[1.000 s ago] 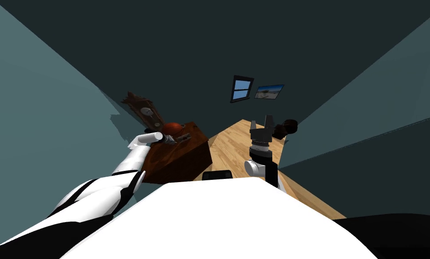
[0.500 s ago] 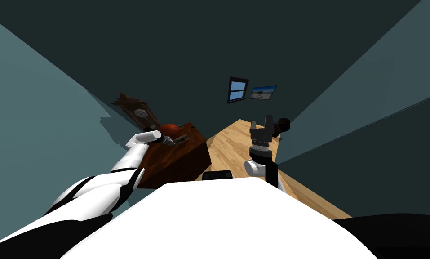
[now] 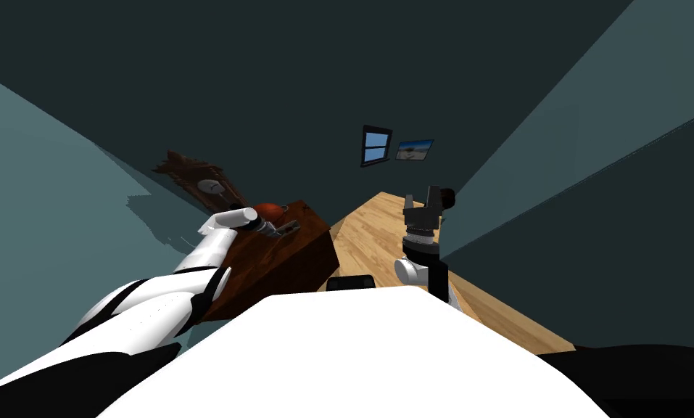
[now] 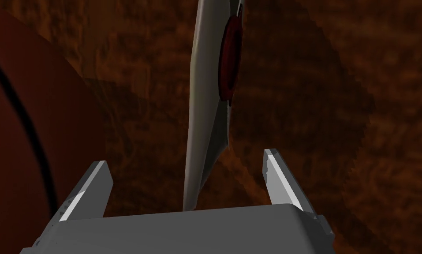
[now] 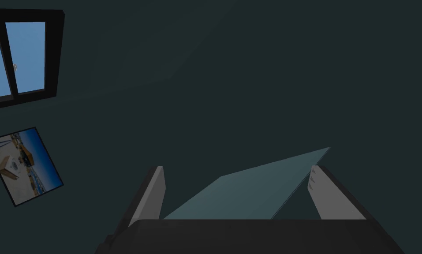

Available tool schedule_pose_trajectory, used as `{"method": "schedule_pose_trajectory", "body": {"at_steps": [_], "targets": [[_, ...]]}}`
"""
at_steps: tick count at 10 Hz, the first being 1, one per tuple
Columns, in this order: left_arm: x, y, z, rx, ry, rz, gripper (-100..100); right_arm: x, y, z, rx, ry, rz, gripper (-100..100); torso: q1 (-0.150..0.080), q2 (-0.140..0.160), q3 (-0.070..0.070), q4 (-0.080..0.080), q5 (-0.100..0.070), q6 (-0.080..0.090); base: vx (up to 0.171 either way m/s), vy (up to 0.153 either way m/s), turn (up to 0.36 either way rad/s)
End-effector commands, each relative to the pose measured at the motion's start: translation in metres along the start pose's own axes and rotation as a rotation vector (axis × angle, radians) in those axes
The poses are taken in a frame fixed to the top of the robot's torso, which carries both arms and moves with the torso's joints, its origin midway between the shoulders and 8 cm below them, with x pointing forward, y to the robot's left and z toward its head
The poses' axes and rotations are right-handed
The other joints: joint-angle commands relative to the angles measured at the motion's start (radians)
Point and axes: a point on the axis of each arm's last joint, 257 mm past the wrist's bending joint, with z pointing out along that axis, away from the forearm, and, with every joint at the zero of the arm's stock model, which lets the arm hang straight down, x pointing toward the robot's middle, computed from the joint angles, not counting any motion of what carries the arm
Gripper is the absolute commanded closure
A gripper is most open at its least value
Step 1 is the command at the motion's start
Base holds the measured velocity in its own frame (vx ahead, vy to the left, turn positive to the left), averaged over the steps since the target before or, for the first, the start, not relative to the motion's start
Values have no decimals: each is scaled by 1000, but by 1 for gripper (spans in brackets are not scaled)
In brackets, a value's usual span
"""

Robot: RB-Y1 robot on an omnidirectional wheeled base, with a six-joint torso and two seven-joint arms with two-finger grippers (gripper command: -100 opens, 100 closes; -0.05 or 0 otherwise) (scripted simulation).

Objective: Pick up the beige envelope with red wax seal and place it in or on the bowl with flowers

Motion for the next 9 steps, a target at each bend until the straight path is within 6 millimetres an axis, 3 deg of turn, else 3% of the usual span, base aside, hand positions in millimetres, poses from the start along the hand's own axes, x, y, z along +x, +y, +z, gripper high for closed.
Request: {"method": "schedule_pose_trajectory", "body": {"at_steps": [1,9], "targets": [[-8,3,-6,-38,-29,-20,-100,0,0,0,0,0,0,0,0,0,0,0,0,0,13,2,-188],[-41,29,-28,-213,-159,-78,-100,0,0,0,0,0,0,0,0,-1,0,0,0,0,19,12,-139]]}}
